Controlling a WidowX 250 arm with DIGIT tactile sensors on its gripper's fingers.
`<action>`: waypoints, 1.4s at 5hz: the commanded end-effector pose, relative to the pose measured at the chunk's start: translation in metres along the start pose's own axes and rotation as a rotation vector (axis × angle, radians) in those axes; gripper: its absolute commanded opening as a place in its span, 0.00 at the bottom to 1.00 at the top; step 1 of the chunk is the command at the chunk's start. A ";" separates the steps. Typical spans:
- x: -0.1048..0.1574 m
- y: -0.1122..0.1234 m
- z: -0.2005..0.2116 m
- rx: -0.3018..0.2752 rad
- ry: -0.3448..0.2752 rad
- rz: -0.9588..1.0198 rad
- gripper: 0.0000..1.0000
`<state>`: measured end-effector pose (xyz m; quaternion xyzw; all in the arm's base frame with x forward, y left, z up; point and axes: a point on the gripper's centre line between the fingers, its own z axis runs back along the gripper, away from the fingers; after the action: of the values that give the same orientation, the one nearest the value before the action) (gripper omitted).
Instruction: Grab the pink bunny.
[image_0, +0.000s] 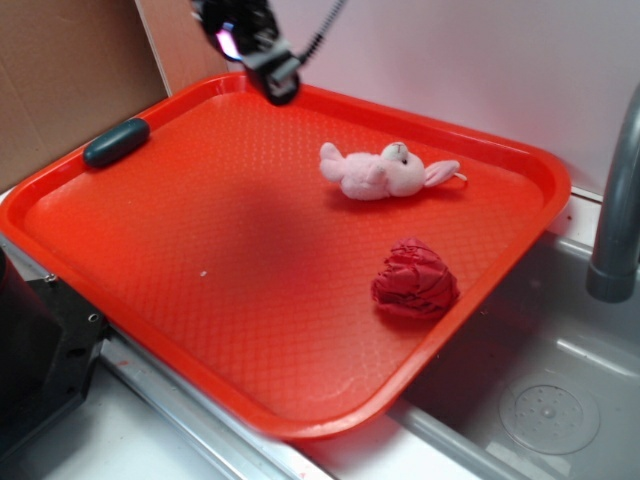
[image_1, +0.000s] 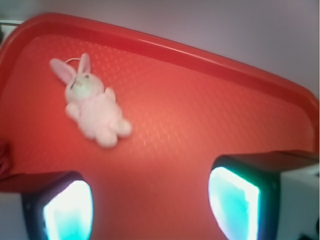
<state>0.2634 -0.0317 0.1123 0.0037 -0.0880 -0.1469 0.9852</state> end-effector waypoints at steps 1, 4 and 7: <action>0.044 -0.022 -0.044 -0.028 0.016 -0.138 1.00; 0.050 -0.046 -0.083 -0.080 0.096 -0.214 1.00; 0.044 -0.027 -0.041 -0.015 0.084 -0.123 0.00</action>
<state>0.3005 -0.0695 0.0623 0.0068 -0.0140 -0.2107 0.9774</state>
